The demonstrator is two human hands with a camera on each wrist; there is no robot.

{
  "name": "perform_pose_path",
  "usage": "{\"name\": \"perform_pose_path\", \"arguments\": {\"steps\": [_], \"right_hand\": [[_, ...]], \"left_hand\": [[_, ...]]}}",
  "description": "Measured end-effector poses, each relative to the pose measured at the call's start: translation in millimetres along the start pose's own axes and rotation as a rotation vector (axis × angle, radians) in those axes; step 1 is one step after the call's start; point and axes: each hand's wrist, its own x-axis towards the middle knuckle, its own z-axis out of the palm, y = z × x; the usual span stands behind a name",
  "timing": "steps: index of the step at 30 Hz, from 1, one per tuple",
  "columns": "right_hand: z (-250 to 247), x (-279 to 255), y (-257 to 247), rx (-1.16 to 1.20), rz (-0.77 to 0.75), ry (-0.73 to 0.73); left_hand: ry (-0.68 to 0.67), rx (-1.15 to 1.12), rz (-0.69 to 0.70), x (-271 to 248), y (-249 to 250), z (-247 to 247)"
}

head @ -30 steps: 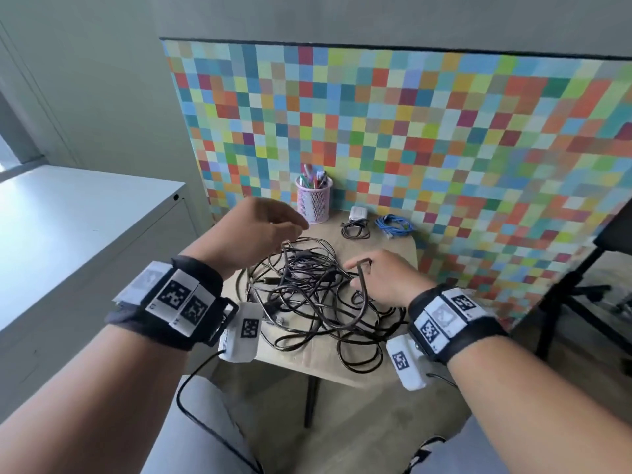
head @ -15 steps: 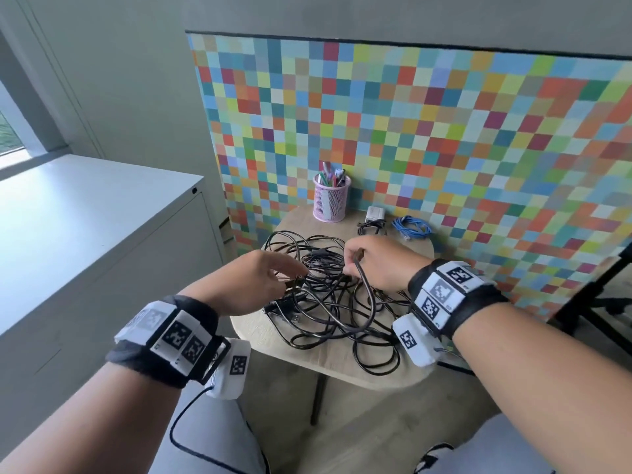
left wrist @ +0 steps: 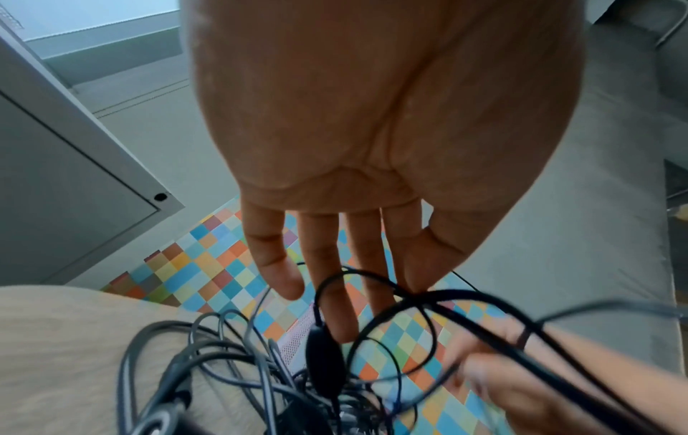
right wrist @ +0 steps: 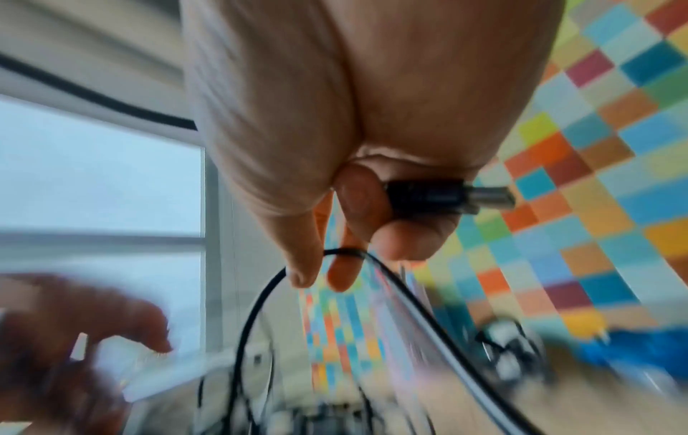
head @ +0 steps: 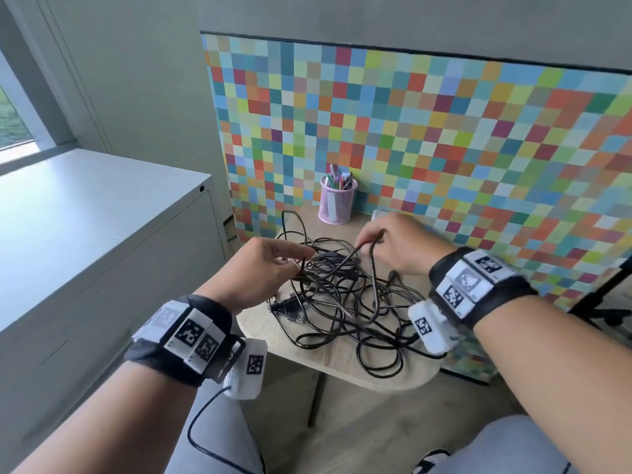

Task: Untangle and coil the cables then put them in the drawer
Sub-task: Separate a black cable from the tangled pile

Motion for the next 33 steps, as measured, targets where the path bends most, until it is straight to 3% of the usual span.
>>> {"name": "perform_pose_path", "arguments": {"steps": [8, 13, 16, 25, 27, 29, 33], "right_hand": [[-110.6, -14.0, -37.7, 0.152, -0.168, 0.374], [-145.1, -26.1, -60.9, 0.287, -0.294, 0.73], [-143.5, -31.8, -64.8, 0.307, -0.26, 0.645], [-76.5, -41.5, -7.3, 0.23, 0.103, 0.05], [-68.0, -46.7, 1.7, 0.292, 0.158, 0.034], [-68.4, -50.8, 7.3, 0.509, 0.203, 0.065], [-88.7, -57.4, -2.6, 0.883, 0.149, 0.113]], "left_hand": [[0.034, -0.184, -0.006, 2.2, 6.3, 14.4], [0.068, -0.214, 0.015, 5.9, 13.4, 22.3], [0.099, -0.214, 0.026, 4.3, 14.4, 23.5], [0.141, -0.163, 0.042, 1.1, 16.3, 27.3], [0.136, -0.183, 0.023, 0.9, 19.2, 27.1], [0.115, -0.22, 0.003, -0.4, 22.6, 25.9], [-0.076, -0.228, 0.046, -5.4, 29.0, 27.7]]}}
